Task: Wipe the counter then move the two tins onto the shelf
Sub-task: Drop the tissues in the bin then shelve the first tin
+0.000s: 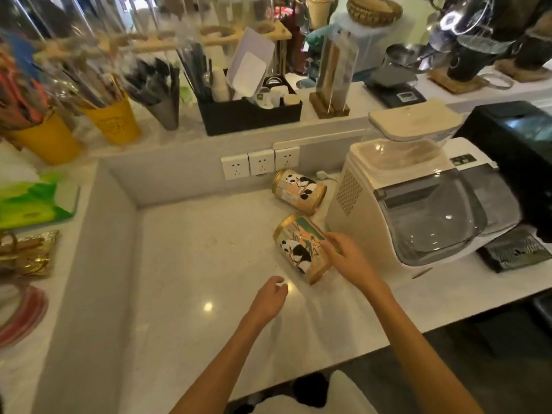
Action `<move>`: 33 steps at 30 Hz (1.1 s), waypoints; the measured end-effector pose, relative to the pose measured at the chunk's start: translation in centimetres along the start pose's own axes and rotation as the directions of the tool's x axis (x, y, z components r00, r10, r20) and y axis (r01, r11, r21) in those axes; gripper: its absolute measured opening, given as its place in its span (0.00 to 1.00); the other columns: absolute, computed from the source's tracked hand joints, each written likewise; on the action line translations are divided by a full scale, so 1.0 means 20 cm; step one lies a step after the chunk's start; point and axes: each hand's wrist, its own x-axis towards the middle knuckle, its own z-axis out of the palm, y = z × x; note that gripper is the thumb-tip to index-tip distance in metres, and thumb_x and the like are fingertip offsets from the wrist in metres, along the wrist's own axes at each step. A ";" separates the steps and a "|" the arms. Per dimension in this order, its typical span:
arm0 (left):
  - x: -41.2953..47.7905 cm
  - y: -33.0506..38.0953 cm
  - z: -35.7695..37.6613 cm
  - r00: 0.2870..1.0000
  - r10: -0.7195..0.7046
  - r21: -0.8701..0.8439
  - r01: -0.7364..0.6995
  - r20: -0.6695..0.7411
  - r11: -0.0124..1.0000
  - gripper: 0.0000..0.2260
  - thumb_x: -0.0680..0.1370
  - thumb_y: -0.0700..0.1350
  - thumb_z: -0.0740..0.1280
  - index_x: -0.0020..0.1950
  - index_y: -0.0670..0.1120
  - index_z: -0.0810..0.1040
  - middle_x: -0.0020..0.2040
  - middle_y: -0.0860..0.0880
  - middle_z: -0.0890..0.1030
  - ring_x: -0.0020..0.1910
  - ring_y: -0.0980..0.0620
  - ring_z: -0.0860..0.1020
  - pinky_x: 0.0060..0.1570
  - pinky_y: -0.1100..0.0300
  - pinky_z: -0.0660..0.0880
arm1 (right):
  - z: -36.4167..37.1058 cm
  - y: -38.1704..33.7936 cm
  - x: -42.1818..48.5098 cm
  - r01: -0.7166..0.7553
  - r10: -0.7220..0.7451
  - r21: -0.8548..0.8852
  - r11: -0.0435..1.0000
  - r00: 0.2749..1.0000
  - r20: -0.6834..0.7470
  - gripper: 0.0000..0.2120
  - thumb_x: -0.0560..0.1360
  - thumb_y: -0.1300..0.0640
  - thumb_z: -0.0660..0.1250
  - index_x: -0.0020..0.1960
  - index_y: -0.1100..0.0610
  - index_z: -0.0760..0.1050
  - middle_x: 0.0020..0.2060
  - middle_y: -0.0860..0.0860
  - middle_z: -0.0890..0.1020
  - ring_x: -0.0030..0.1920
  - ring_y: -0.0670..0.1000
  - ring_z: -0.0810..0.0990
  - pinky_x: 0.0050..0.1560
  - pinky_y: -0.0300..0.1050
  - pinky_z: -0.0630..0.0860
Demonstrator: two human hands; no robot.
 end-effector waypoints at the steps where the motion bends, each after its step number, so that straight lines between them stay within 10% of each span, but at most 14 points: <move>1: 0.04 0.04 0.02 1.000 -0.023 -0.038 0.022 -0.004 0.999 0.18 0.83 0.48 0.58 0.71 0.44 0.69 0.67 0.40 0.75 0.64 0.42 0.75 0.67 0.47 0.71 | -0.01 -0.01 0.07 0.000 0.000 0.019 1.000 0.999 0.034 0.18 0.81 0.48 0.62 0.68 0.53 0.75 0.48 0.39 0.78 0.49 0.43 0.78 0.42 0.34 0.71; 11: 0.24 0.19 0.24 0.958 -0.201 -0.604 0.285 0.204 0.745 0.24 0.80 0.64 0.57 0.71 0.53 0.64 0.69 0.48 0.72 0.63 0.46 0.74 0.64 0.47 0.72 | 0.11 0.18 0.40 -0.086 0.057 0.121 0.989 0.972 0.229 0.26 0.80 0.42 0.60 0.75 0.54 0.67 0.66 0.54 0.78 0.64 0.55 0.78 0.64 0.57 0.76; 15: 0.27 0.17 0.33 0.964 -0.214 -0.745 0.259 0.159 0.615 0.24 0.78 0.64 0.61 0.69 0.53 0.66 0.66 0.49 0.73 0.64 0.47 0.73 0.66 0.45 0.70 | 0.16 0.29 0.41 -0.174 0.117 0.213 0.961 0.960 0.253 0.29 0.79 0.39 0.61 0.75 0.47 0.61 0.61 0.47 0.75 0.48 0.41 0.76 0.45 0.34 0.72; 19: 0.17 0.11 0.34 0.968 -0.234 -0.820 0.209 0.094 0.534 0.36 0.71 0.65 0.69 0.70 0.44 0.64 0.65 0.46 0.75 0.57 0.51 0.77 0.47 0.60 0.78 | 0.23 0.34 0.37 -0.261 0.168 0.242 0.935 0.923 0.347 0.32 0.78 0.39 0.63 0.77 0.50 0.57 0.68 0.56 0.73 0.56 0.52 0.75 0.52 0.44 0.73; 23: -0.06 -0.12 0.39 0.961 -0.268 -0.862 0.083 -0.063 0.501 0.46 0.63 0.65 0.77 0.71 0.52 0.55 0.65 0.48 0.73 0.61 0.50 0.77 0.54 0.59 0.78 | 0.30 0.27 0.17 -0.287 0.133 0.232 0.929 0.847 0.515 0.37 0.72 0.30 0.61 0.76 0.45 0.58 0.66 0.54 0.75 0.60 0.53 0.79 0.56 0.47 0.79; 27: -0.38 -0.31 0.48 0.917 -0.319 -0.883 -0.068 -0.238 0.464 0.50 0.64 0.58 0.81 0.72 0.65 0.47 0.69 0.51 0.71 0.63 0.52 0.77 0.50 0.63 0.80 | 0.44 0.13 -0.12 -0.203 -0.012 0.213 0.956 0.697 0.717 0.37 0.69 0.31 0.61 0.73 0.43 0.54 0.62 0.51 0.75 0.50 0.39 0.79 0.37 0.31 0.79; 33: -1.07 -0.60 0.68 0.691 -0.574 -0.894 -0.275 -0.439 0.353 0.56 0.58 0.59 0.83 0.74 0.63 0.49 0.67 0.53 0.71 0.62 0.52 0.77 0.57 0.55 0.79 | 0.77 -0.15 -0.55 -0.084 0.006 0.016 0.996 0.252 0.968 0.35 0.66 0.27 0.62 0.67 0.41 0.58 0.59 0.49 0.78 0.53 0.48 0.82 0.47 0.45 0.82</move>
